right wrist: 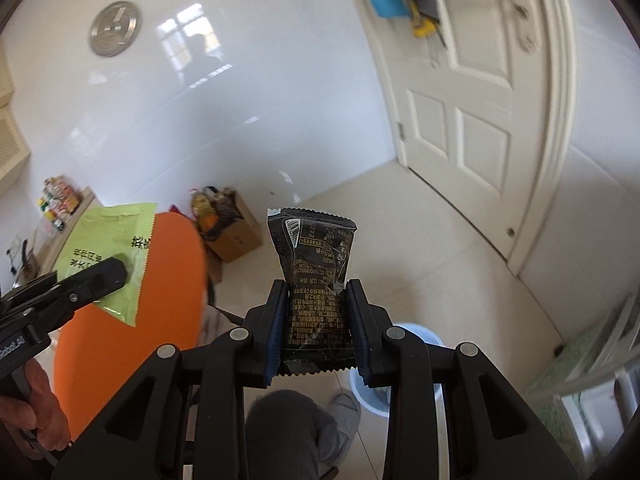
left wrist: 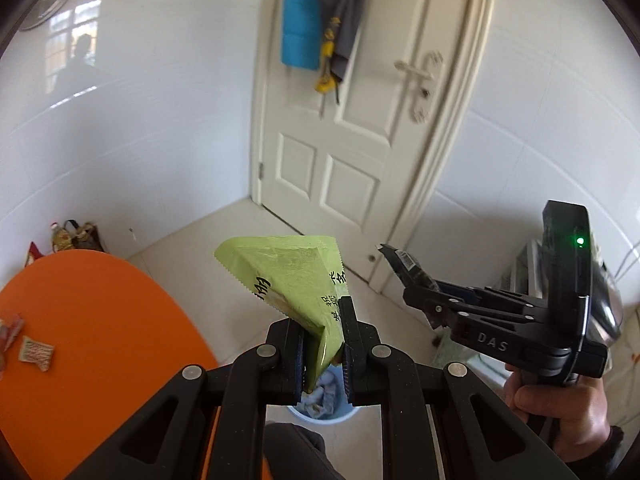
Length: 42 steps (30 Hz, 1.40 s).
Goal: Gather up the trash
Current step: 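Carry the packet and green bag over the blue bucket and open both tools, then move both open tools back over the table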
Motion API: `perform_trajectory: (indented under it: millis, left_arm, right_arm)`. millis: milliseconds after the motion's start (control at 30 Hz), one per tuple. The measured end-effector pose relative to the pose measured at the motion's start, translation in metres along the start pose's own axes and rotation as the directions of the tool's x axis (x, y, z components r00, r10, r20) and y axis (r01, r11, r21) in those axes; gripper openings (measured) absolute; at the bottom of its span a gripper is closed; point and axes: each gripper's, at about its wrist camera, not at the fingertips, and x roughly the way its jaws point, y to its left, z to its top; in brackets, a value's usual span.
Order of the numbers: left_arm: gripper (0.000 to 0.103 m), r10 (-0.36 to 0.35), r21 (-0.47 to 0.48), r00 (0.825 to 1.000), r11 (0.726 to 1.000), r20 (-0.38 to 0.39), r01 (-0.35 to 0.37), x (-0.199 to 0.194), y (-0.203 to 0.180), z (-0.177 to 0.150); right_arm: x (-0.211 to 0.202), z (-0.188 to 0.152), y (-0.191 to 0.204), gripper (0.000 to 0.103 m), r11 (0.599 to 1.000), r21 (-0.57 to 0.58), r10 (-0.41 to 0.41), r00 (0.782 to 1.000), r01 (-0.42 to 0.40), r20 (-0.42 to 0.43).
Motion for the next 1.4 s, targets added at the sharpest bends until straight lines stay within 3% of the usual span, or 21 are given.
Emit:
perform_trajectory:
  millis: [233, 467, 700, 767, 867, 933, 1167, 1300, 1400]
  left_arm:
    - [0.011, -0.027, 0.031, 0.984, 0.999, -0.174, 0.033, 0.07, -0.011, 0.002]
    - [0.011, -0.034, 0.021, 0.95, 0.999, -0.311, 0.043, 0.143, -0.015, 0.028]
    - [0.012, -0.008, 0.036, 0.906, 0.999, -0.423, 0.026, 0.19, -0.007, 0.024]
    - [0.016, 0.011, 0.053, 0.887, 0.999, -0.461, 0.015, 0.205, -0.007, 0.025]
    - [0.038, 0.042, 0.07, 0.871, 0.997, -0.49, -0.008, 0.216, -0.003, 0.023]
    - [0.066, 0.058, 0.071, 0.871, 0.997, -0.489, -0.026, 0.221, -0.006, 0.032]
    - [0.086, 0.11, 0.091, 0.886, 0.993, -0.451, -0.077, 0.218, -0.02, 0.046]
    - [0.094, 0.167, 0.134, 0.907, 0.983, -0.386, -0.124, 0.195, -0.037, 0.04]
    - [0.094, 0.17, 0.129, 0.922, 0.983, -0.348, -0.133, 0.165, -0.044, 0.031]
  right_arm:
    - [0.053, -0.026, -0.064, 0.03, 0.99, 0.135, -0.027, 0.992, 0.044, -0.122]
    - [0.098, -0.051, -0.105, 0.03, 0.972, 0.227, -0.016, 0.976, 0.067, -0.216]
    - [0.144, -0.06, -0.129, 0.033, 0.96, 0.269, 0.002, 0.954, 0.082, -0.3]
    - [0.159, -0.062, -0.135, 0.035, 0.955, 0.28, 0.001, 0.947, 0.094, -0.323]
    - [0.173, -0.069, -0.143, 0.051, 0.946, 0.302, -0.001, 0.933, 0.117, -0.36]
    - [0.177, -0.073, -0.149, 0.067, 0.939, 0.324, 0.014, 0.931, 0.113, -0.364]
    - [0.159, -0.073, -0.155, 0.101, 0.918, 0.368, -0.022, 0.948, 0.145, -0.319]
    - [0.143, -0.066, -0.146, 0.103, 0.908, 0.371, -0.074, 0.946, 0.195, -0.315]
    - [0.127, -0.054, -0.134, 0.103, 0.91, 0.353, -0.11, 0.947, 0.219, -0.302]
